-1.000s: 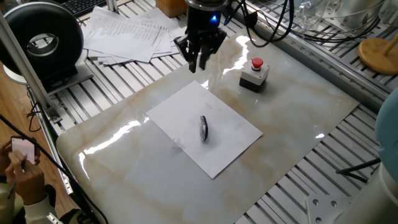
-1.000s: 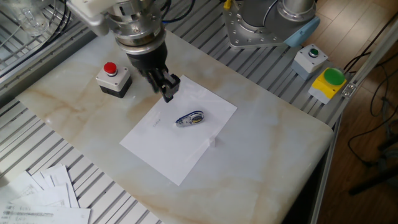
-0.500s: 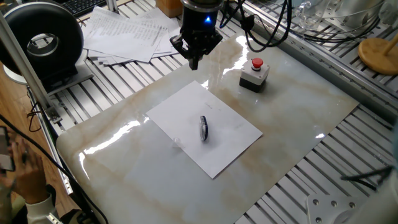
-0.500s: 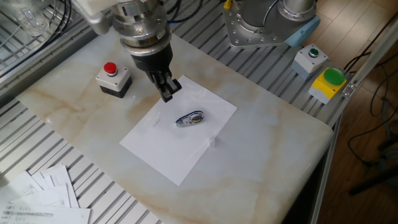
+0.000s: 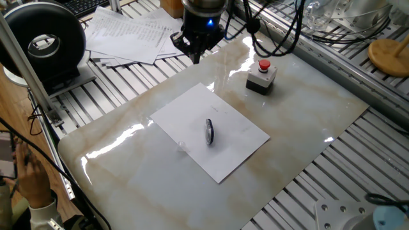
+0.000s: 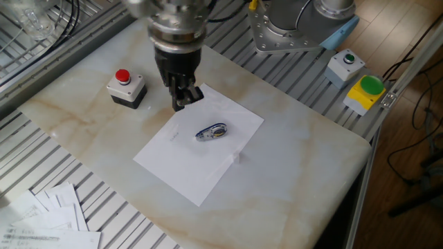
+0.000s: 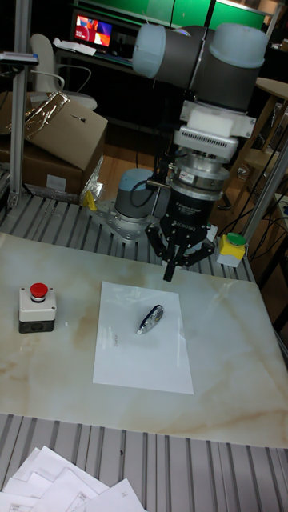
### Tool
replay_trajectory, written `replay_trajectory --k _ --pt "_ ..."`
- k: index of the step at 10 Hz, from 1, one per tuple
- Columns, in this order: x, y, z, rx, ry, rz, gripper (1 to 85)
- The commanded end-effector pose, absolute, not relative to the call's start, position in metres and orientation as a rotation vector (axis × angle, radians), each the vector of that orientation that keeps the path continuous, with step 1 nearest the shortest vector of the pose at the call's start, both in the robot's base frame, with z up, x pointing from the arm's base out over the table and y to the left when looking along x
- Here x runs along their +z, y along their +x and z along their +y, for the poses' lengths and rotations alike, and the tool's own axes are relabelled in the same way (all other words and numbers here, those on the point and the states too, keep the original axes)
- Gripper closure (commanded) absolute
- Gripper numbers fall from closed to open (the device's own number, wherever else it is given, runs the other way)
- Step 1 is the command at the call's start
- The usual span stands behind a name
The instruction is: Use the correction tape on paper
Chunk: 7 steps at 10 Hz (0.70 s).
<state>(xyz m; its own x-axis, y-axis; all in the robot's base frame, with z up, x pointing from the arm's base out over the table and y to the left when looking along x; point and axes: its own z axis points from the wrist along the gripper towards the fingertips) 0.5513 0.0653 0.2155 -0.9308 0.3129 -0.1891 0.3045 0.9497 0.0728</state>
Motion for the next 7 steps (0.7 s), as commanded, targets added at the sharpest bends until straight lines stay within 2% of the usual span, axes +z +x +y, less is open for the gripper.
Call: replay_trajectory --k 1,7 --pt "0.208 0.536 0.091 0.065 0.400 2.865 84.7" --pt "0.199 0.496 0.093 -0.001 0.336 2.915 84.7"
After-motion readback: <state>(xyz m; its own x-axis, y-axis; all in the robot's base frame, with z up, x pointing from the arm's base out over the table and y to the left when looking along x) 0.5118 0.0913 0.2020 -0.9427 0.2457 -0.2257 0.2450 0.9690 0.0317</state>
